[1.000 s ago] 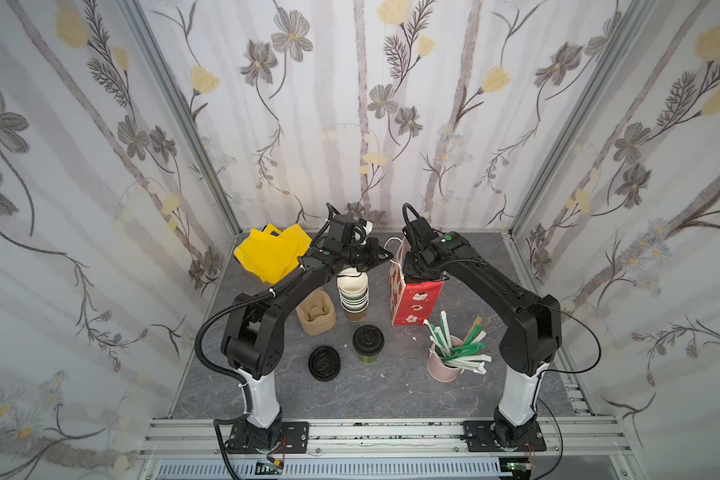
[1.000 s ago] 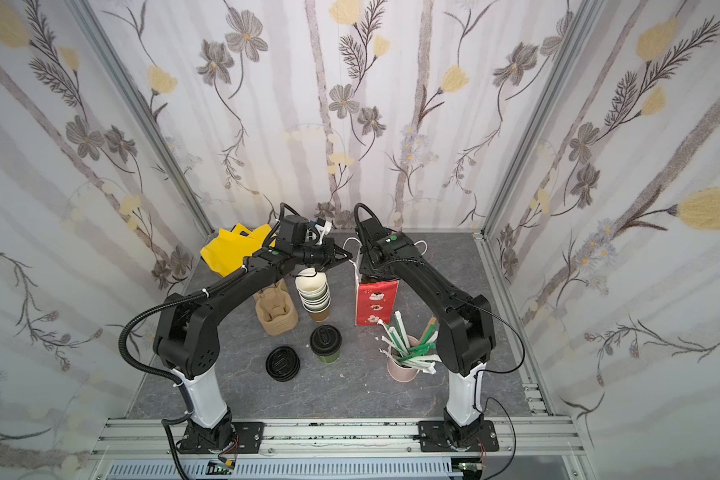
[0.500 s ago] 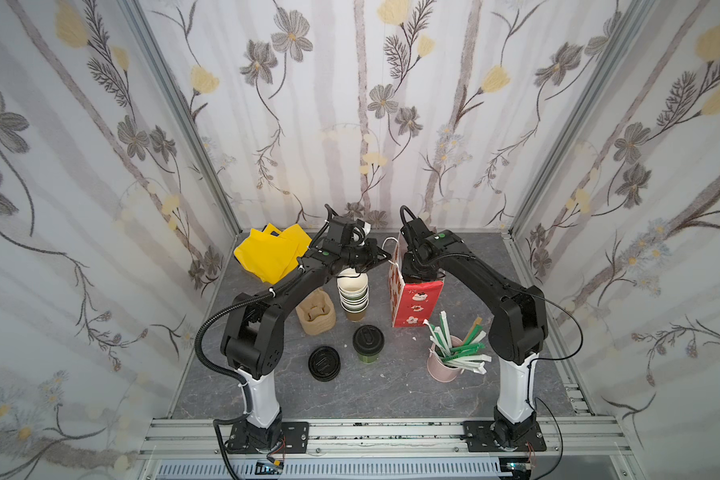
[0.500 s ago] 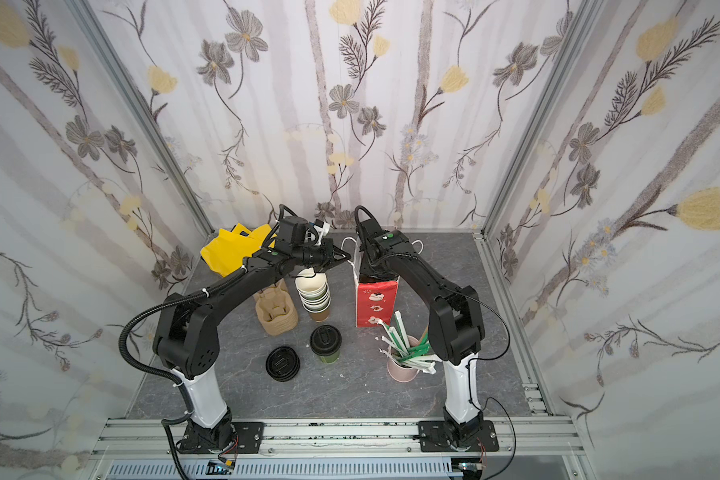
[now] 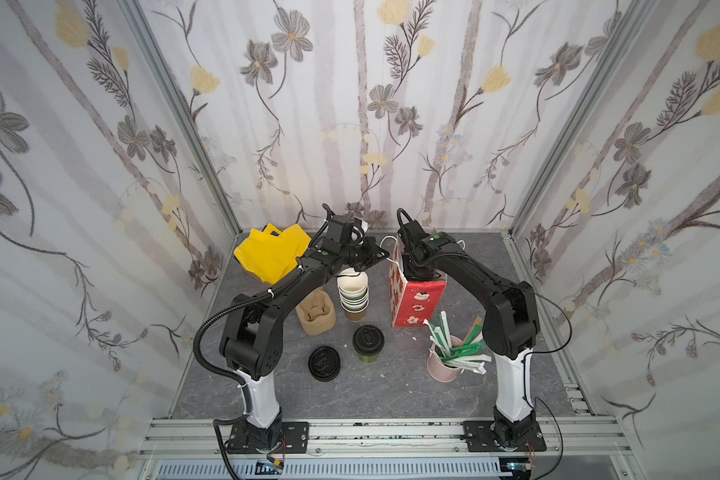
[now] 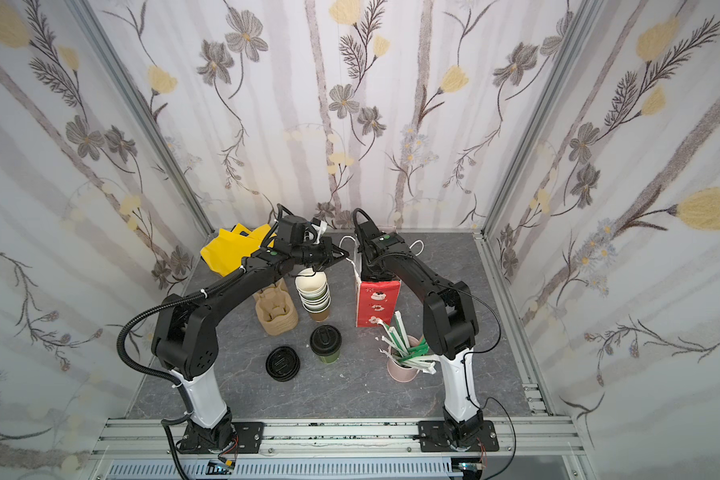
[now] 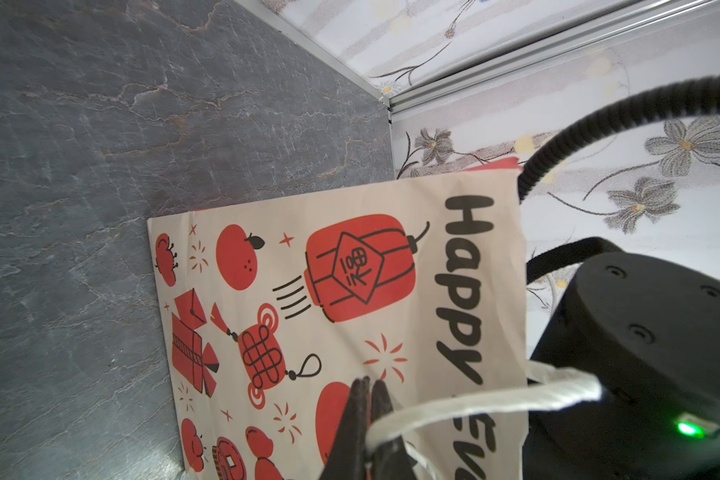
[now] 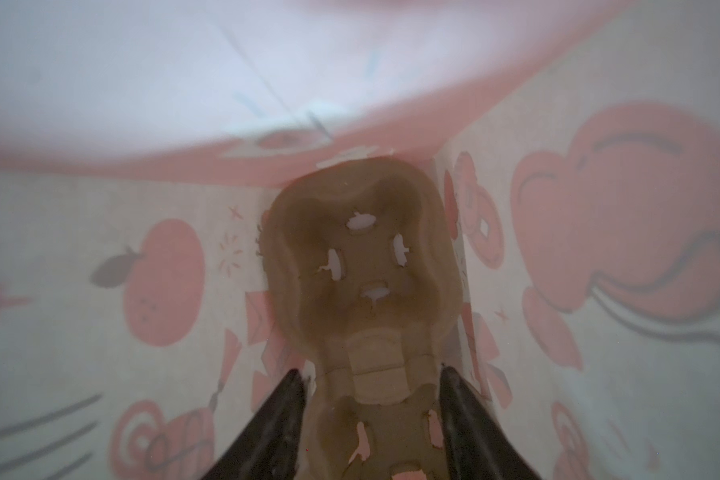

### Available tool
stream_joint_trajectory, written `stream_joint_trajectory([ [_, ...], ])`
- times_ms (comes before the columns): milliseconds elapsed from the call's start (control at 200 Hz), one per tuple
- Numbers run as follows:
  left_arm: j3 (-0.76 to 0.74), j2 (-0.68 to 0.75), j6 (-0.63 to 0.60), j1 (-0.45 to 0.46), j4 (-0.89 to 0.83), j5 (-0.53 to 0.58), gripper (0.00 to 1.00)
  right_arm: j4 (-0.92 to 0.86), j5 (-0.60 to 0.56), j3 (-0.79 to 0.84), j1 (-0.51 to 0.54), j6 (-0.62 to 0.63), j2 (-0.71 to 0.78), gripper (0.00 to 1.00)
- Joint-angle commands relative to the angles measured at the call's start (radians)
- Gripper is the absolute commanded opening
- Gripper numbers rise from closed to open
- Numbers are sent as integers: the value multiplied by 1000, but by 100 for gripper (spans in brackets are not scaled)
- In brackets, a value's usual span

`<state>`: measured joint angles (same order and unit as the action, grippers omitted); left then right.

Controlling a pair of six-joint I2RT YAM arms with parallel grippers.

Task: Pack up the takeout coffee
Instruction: 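Open the right gripper and raise it out of the bag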

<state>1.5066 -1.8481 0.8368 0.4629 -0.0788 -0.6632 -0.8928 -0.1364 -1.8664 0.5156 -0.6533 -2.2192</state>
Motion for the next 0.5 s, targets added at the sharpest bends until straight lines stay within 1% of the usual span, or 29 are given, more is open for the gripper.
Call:
stream_joint_trajectory([
  [0,1,7,-7,0,22,9,0,28,-15,-10,-2,-2,50,59],
  [105,-2,4,-10,-2,22,13,0,23,-30,-7,-4,-4,104,66],
  [245,-5,0,-11,-5,22,14,0,20,-42,-3,-3,-7,166,71],
  [495,-6,0,-15,-16,22,12,0,47,-47,-2,0,-16,277,70],
])
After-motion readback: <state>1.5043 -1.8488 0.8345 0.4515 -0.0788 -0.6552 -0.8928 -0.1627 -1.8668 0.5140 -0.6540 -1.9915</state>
